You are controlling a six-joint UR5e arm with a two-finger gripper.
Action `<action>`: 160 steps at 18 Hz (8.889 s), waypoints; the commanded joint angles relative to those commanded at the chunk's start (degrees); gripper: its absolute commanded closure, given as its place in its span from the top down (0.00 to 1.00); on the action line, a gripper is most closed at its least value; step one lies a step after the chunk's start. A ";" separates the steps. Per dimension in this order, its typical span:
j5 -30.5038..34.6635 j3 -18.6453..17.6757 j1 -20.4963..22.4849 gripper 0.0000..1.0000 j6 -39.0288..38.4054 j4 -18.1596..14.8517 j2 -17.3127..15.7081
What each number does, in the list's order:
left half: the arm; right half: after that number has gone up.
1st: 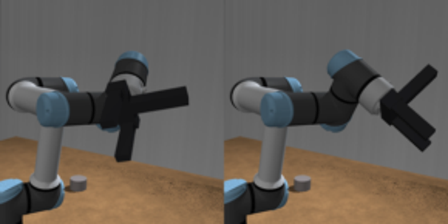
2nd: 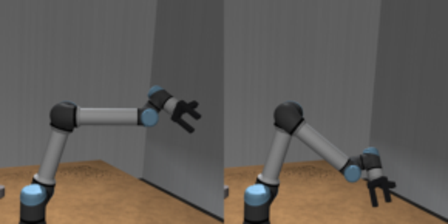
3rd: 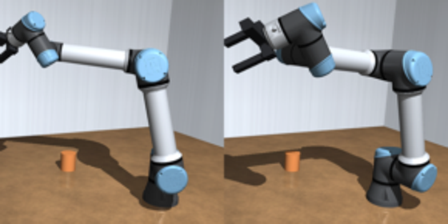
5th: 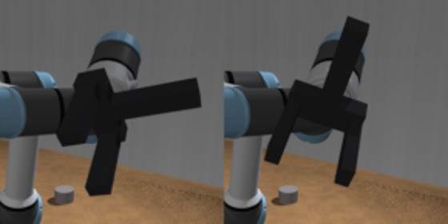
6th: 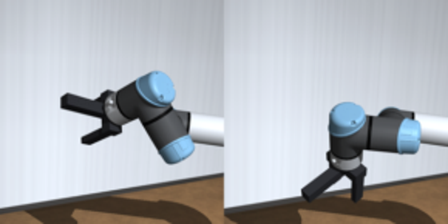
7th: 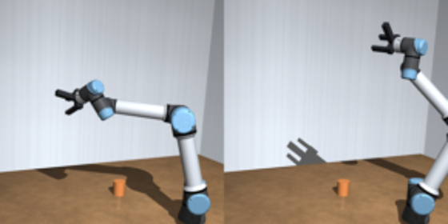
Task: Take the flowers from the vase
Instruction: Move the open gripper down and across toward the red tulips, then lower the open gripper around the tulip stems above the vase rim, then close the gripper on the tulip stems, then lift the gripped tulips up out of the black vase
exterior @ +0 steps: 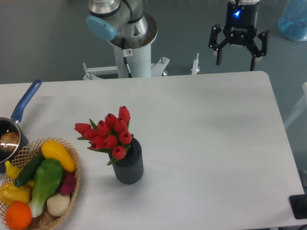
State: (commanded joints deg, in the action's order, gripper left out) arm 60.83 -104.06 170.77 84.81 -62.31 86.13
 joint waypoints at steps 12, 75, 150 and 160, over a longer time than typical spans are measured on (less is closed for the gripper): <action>-7.31 -2.19 -4.74 1.00 1.49 0.35 4.31; -25.50 -6.77 -21.36 1.00 -2.37 11.78 15.03; -30.77 -3.69 -22.77 0.26 -9.13 13.54 13.28; -33.50 -1.67 -23.03 0.26 -14.67 13.45 11.00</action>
State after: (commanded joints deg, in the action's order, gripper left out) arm 27.34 -105.73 147.74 70.14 -48.87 97.12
